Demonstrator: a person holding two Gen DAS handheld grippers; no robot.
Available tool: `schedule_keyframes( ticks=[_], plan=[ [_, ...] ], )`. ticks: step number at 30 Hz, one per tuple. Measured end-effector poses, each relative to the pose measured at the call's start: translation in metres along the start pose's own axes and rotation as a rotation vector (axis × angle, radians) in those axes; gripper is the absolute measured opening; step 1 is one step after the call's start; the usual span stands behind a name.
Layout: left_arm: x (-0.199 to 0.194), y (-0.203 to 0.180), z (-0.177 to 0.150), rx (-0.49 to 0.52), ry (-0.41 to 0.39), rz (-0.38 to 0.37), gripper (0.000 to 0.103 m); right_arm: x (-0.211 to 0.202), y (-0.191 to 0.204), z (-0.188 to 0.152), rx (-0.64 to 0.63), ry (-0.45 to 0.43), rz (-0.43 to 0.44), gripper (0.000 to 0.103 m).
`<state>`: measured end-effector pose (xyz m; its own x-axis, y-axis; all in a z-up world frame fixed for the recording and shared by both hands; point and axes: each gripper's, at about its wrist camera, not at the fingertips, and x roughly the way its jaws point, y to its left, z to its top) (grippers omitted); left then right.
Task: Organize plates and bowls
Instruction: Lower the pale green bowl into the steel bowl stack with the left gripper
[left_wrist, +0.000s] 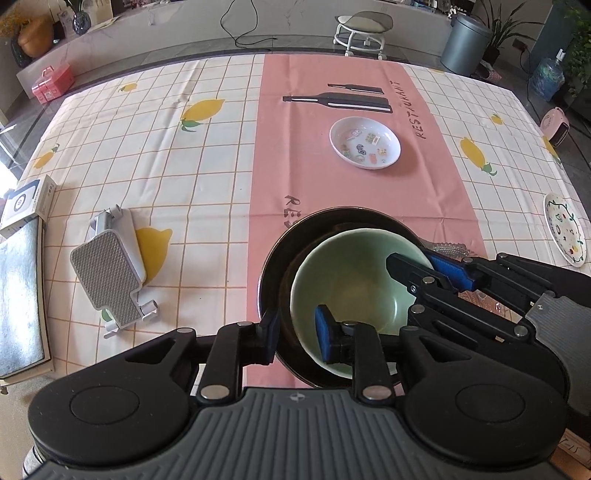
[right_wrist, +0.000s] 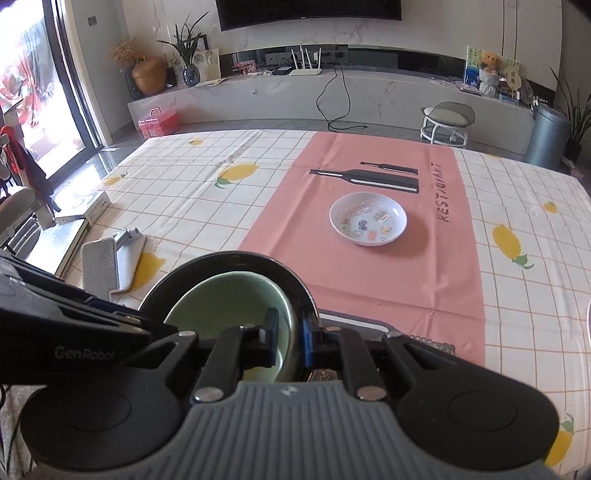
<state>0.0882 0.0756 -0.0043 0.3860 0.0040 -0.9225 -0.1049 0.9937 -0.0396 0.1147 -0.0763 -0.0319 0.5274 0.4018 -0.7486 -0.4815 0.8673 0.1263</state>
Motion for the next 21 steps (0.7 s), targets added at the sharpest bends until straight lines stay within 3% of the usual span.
schedule_keyframes(
  ticks=[5,9,13,17,19,21],
  plan=[
    [-0.007,0.000,-0.004,0.008,-0.026,0.003,0.030,-0.002,0.004,-0.001,-0.047,-0.037,-0.009,0.013],
    [-0.015,-0.001,-0.007,0.030,-0.078,0.060,0.036,-0.006,0.009,-0.001,-0.083,-0.063,-0.004,0.020],
    [-0.015,0.000,-0.007,0.039,-0.091,0.087,0.037,-0.014,0.010,0.001,-0.080,-0.121,-0.015,0.030],
    [-0.013,0.004,-0.006,0.018,-0.081,0.068,0.037,-0.016,0.014,0.001,-0.127,-0.138,-0.027,0.029],
    [-0.013,0.004,-0.006,0.012,-0.081,0.068,0.037,-0.009,0.015,-0.001,-0.123,-0.100,-0.018,0.020],
    [-0.013,0.004,-0.006,0.008,-0.082,0.065,0.037,-0.005,0.017,-0.003,-0.137,-0.101,-0.027,0.019]
  ],
)
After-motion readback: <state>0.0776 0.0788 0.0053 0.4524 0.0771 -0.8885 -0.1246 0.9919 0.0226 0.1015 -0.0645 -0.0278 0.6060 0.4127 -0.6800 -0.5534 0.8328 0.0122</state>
